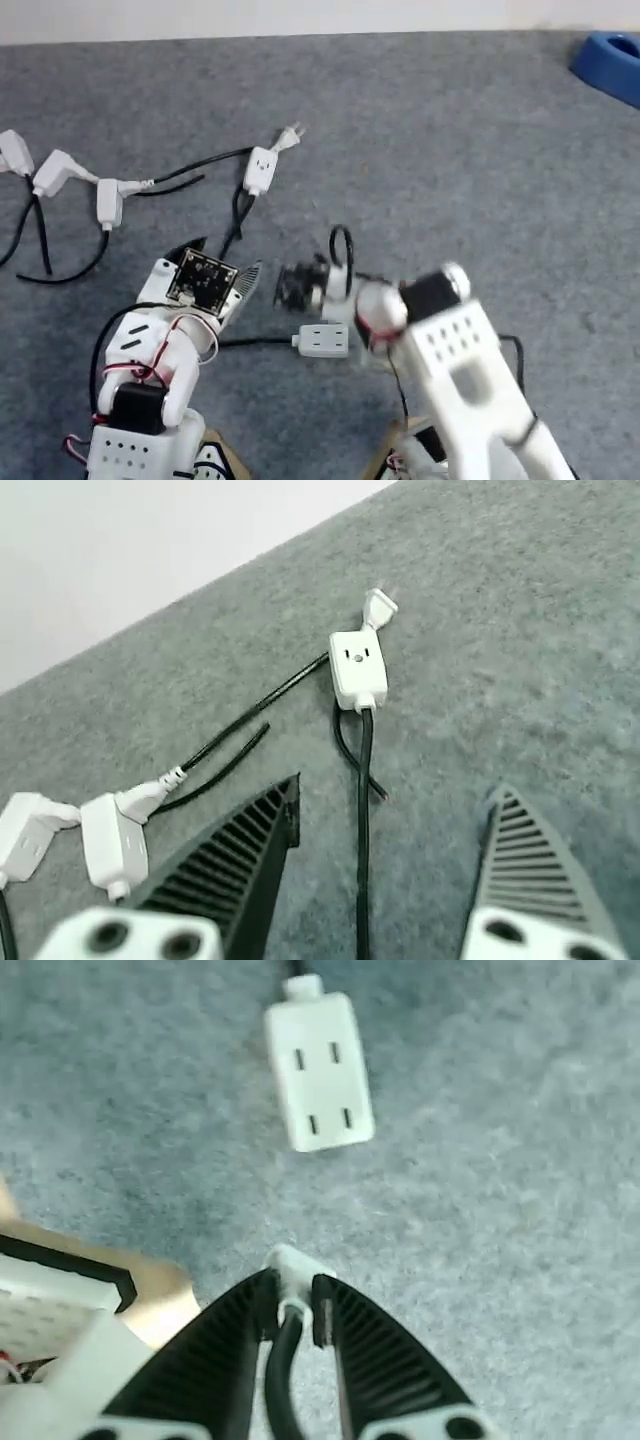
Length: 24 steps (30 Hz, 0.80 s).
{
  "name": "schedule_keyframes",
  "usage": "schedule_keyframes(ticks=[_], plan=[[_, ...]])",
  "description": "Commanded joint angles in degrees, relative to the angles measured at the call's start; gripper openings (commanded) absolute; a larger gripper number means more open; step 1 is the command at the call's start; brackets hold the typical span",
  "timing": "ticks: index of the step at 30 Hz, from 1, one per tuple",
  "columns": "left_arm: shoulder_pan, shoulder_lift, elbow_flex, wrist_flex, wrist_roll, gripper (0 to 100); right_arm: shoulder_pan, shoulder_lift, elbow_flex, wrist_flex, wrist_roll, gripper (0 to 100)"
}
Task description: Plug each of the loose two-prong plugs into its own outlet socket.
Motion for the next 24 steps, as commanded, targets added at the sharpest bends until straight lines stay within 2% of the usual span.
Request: schedule_keyframes(ticks=[1,7,13,19,24], plan=[[-0.7,-0.1,-0.3,-1.6,-0.4,28,-4.4,-9.2,1.0,-1.7,-2.2,0.6],[-0.7,-0.1,-0.1,-1.5,-0.4,28,-6.0,-8.2,1.1,-3.5,-2.5,0.6],[-3.3,-0.1,-0.1,-1.9,-0.4,28,-6.2,-7.3,1.0,-4.0,3.4,0.6],[-6.5,-0.1,0.9,-2.8,-0.3,28,-12.4,-6.2,-1.4,-5.9,4.0,0.6],[-7.4,-0.1,2.3,-3.7,-0.3,28,-15.4,2.5,-9.3,-5.9,1.9,0.6]])
